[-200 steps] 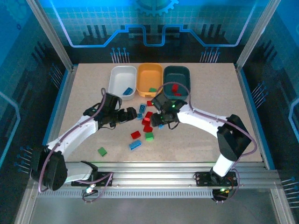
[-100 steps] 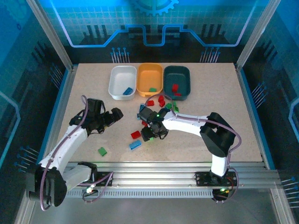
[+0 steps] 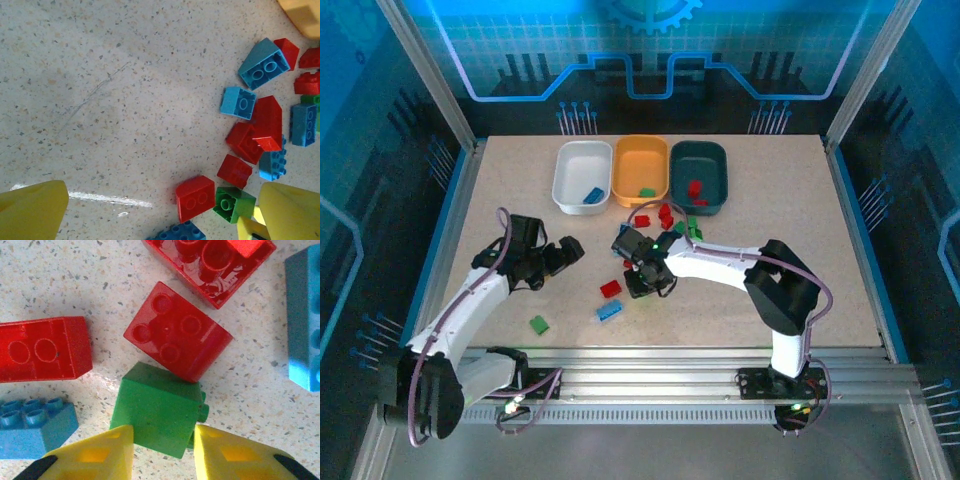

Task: Sort the legos into containers by color

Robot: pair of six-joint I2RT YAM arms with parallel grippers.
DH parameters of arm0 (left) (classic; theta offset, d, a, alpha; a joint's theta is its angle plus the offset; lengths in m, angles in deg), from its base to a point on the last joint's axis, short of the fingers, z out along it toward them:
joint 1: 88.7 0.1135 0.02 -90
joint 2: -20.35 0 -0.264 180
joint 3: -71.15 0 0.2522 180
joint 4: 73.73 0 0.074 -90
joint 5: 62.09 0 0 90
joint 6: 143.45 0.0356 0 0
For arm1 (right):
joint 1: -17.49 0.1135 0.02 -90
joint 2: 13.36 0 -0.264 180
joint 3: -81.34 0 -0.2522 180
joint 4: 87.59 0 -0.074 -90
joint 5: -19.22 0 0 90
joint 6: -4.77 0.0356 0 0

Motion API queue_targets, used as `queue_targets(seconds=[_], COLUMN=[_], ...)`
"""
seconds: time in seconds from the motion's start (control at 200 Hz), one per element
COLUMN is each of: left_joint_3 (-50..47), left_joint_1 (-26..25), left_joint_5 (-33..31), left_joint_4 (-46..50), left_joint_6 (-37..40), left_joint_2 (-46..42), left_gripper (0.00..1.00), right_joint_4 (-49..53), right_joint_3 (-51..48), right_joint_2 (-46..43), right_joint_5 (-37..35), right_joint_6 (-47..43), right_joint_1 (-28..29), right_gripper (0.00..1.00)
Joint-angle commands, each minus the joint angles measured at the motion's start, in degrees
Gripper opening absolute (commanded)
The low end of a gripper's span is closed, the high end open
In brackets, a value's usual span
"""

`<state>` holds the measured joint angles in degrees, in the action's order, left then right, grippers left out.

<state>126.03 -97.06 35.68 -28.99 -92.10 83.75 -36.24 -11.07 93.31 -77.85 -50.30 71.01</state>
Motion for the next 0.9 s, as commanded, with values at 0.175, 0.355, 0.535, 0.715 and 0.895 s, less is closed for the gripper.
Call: queue_targets(seconds=[0.175,0.355,0.535,0.715,0.895], left_joint_3=[0.9,0.4,-1.0,-2.4,-3.1], left_joint_1=[0.6,0.5,0.5,0.5,0.4], left_joint_5=[2.0,3.9,4.1,4.9,5.3], left_joint_4=[-1.5,-2.2,-2.2,-2.9,-3.2], left_joint_6=[2.3,2.3,2.4,1.6,1.4], left_joint_2=[4.8,5.3,3.4,2.8,1.4], left_gripper=[0.99,0.99,0.99,0.99,0.99], right_joint_4=[4.5,4.9,5.0,4.5,3.6], right_joint_3=[-3.0,-0.1,2.2,3.3,3.0], right_joint_2=[-8.4,-8.0,-3.9,1.1,4.9], right_joint_5=[-3.9,-2.2,1.5,2.1,0.2], right_joint_6=[-1.5,-4.9,-3.4,-1.6,-1.7], right_joint_1=[-3.1,-5.9,-2.7,-0.9,-1.0], right_gripper=[0.34,0.42,0.69,0.74,0.73])
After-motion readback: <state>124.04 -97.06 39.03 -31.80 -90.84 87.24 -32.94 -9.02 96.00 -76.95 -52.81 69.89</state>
